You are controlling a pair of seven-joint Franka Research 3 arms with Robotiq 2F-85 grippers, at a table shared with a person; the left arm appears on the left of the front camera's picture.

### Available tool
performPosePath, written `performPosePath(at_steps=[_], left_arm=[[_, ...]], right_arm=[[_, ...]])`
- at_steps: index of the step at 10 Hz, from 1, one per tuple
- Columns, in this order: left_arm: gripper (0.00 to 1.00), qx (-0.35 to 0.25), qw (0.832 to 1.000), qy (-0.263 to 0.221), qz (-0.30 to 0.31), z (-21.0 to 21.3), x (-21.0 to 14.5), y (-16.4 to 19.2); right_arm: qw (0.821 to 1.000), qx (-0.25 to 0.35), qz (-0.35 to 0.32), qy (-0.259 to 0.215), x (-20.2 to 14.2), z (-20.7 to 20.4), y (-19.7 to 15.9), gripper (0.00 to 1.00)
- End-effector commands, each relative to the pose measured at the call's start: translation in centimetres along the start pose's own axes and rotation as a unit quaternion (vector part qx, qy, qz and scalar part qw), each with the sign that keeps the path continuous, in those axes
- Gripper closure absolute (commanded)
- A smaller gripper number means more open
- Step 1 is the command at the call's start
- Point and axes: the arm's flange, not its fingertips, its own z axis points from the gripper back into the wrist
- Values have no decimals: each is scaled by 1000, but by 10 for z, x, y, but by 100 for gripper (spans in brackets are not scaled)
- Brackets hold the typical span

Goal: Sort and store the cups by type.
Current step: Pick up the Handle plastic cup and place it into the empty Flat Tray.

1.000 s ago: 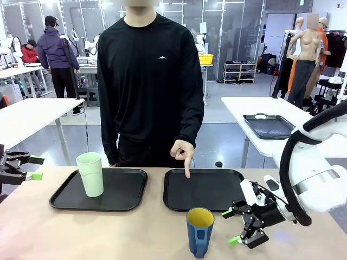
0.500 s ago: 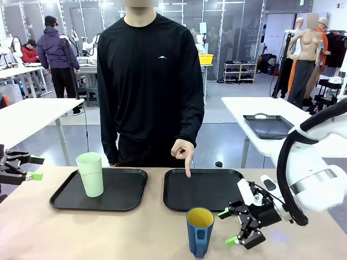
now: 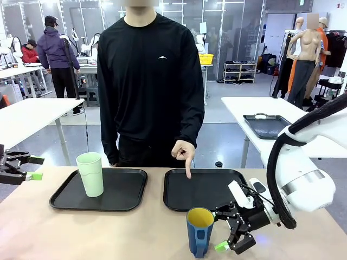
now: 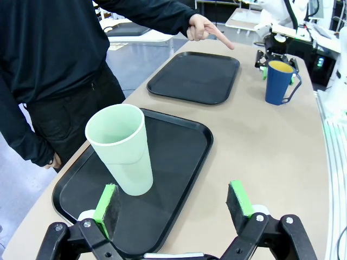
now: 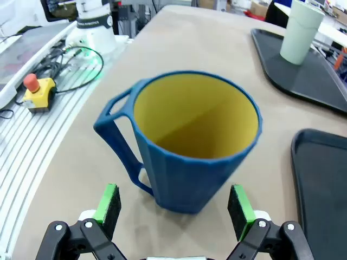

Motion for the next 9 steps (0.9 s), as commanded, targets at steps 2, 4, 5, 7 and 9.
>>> performPosePath(at_steps=[2,4,5,7,9], left_arm=[[0,4,1000,-4,-5,-1,1,1],[0,4,1000,-4,-5,-1,1,1],[0,4,1000,-4,-5,-1,1,1],[0,4,1000,-4,-5,-1,1,1],[0,4,1000,-4,-5,-1,1,1]], right_arm=[[999,-1,25,-37,-13,-8,-3,0],[997,-3,41,-66,-16,-12,-2,0],[996,-7,45,-81,-18,-16,-2,0],[995,-24,56,-85,-22,-19,-4,0],[994,-17,58,-89,-25,-23,-7,0]])
